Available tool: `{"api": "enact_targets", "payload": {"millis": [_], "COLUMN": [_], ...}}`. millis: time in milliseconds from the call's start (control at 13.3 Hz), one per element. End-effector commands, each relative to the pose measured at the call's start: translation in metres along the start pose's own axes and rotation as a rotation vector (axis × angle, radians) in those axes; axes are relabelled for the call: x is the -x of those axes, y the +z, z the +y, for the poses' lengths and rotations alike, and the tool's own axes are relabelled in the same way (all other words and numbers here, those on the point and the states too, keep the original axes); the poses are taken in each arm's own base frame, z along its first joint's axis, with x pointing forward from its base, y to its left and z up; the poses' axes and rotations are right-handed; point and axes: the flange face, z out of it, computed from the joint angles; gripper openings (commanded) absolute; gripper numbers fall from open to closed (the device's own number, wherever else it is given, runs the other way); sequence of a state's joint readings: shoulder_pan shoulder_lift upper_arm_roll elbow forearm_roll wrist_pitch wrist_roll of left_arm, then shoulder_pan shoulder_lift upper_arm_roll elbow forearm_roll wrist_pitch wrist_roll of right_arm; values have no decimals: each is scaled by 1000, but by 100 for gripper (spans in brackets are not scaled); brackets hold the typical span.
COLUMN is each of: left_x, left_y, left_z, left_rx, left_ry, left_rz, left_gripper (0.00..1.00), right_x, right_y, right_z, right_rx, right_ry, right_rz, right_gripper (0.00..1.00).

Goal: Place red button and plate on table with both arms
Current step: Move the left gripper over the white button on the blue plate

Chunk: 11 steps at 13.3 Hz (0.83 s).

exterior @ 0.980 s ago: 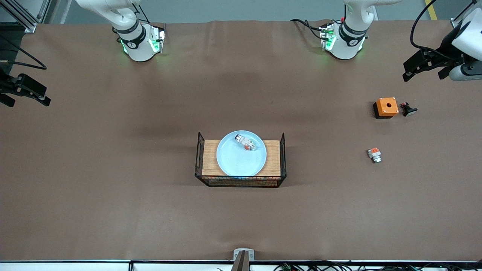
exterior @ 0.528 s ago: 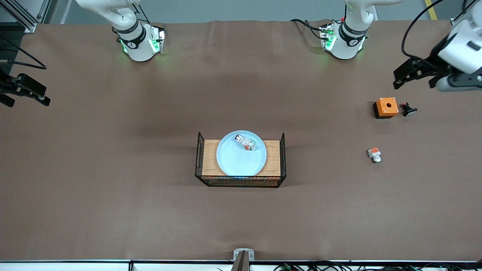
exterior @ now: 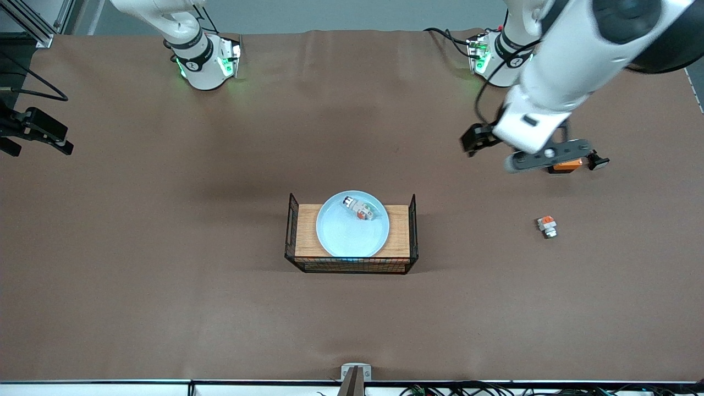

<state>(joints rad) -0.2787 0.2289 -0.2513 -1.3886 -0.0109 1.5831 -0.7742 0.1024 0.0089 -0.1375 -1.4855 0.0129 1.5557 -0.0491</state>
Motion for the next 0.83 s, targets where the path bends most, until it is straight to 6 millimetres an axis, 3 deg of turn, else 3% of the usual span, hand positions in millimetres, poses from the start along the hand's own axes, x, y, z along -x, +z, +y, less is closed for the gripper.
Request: {"api": "enact_targets", "payload": {"millis": [0, 302, 528, 754], "left_x": [9, 26, 23, 16], "left_y": [26, 81, 123, 160], "left_z": [55, 119, 145, 157], "left_rx": [46, 87, 117, 121], "left_ry": [-116, -270, -344, -375], "left_rz": [14, 17, 12, 14], "left_gripper": [100, 100, 100, 100], "right_x": [-2, -3, -4, -4], "right_y": [-4, -3, -2, -2], "right_z": [2, -2, -4, -11], "right_rx": [24, 20, 19, 17], "right_ry": [-12, -19, -21, -32], "right_rz": [3, 4, 1, 1], "right_gripper": [100, 100, 100, 100]}}
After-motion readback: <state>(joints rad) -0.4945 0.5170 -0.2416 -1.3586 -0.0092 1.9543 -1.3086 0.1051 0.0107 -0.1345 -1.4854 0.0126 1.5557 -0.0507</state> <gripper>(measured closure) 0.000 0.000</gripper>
